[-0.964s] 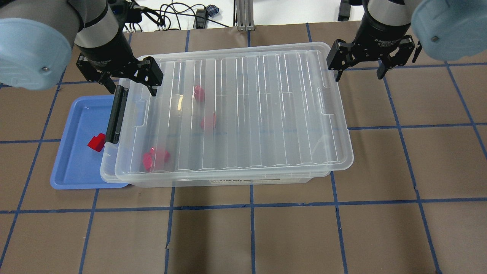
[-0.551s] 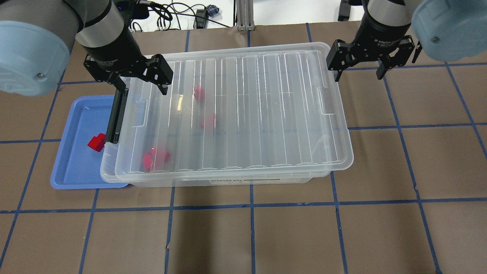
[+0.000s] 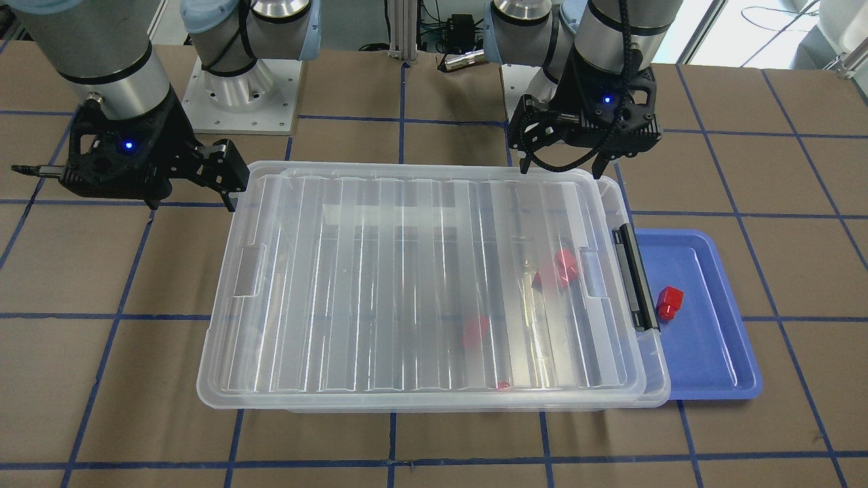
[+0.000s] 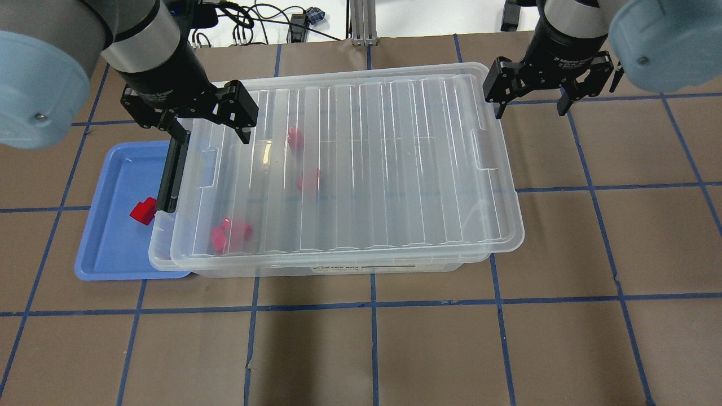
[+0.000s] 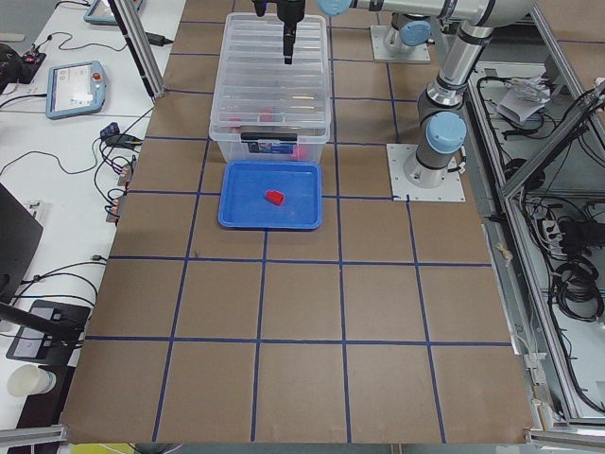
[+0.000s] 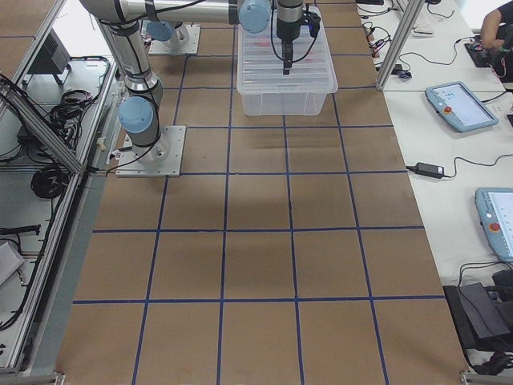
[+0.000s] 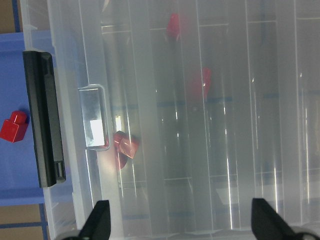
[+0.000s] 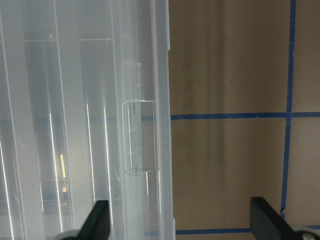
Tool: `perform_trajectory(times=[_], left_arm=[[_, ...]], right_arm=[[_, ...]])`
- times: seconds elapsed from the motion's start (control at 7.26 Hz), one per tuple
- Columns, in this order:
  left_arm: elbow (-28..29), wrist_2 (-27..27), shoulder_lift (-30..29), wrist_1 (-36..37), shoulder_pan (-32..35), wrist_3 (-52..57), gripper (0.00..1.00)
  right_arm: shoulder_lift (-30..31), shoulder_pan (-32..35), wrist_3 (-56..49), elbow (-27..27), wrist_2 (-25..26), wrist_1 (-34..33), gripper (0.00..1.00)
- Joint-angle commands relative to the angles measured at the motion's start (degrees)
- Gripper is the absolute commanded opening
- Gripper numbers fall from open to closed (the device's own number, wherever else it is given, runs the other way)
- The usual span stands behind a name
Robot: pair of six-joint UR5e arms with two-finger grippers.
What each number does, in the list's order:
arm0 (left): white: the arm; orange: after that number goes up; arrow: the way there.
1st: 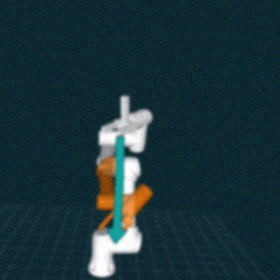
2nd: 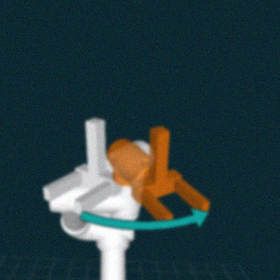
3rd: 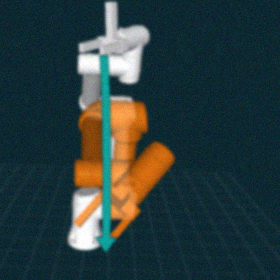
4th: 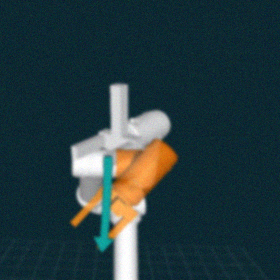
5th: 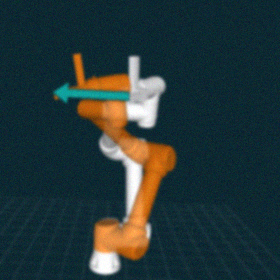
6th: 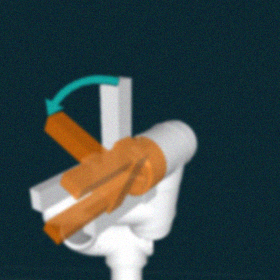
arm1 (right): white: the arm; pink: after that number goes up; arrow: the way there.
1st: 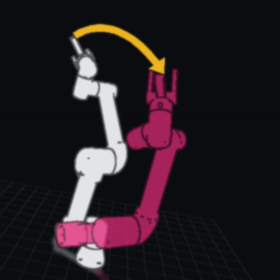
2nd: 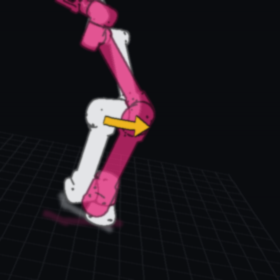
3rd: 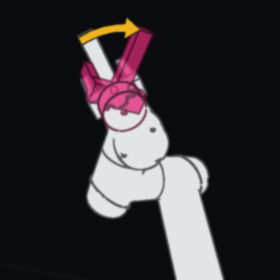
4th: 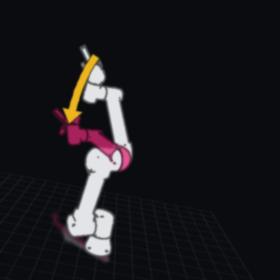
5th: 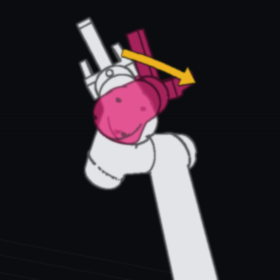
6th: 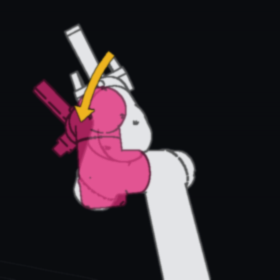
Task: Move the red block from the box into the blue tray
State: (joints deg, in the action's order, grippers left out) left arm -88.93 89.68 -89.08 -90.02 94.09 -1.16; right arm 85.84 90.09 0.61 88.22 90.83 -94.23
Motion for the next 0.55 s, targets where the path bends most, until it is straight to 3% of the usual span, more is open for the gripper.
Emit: perform_trajectory(times=[0.0, 0.41], left_arm=[[-0.1, 0.1, 0.6, -1.2, 0.0, -0.2, 1.0], [-1.0, 0.1, 0.7, -1.4, 0.0, -0.2, 1.0]], right_arm=[[-0.1, 0.0, -0.1, 0.2, 0.0, -0.1, 1.0], [0.0, 0.0, -0.1, 0.1, 0.0, -0.1, 1.0]])
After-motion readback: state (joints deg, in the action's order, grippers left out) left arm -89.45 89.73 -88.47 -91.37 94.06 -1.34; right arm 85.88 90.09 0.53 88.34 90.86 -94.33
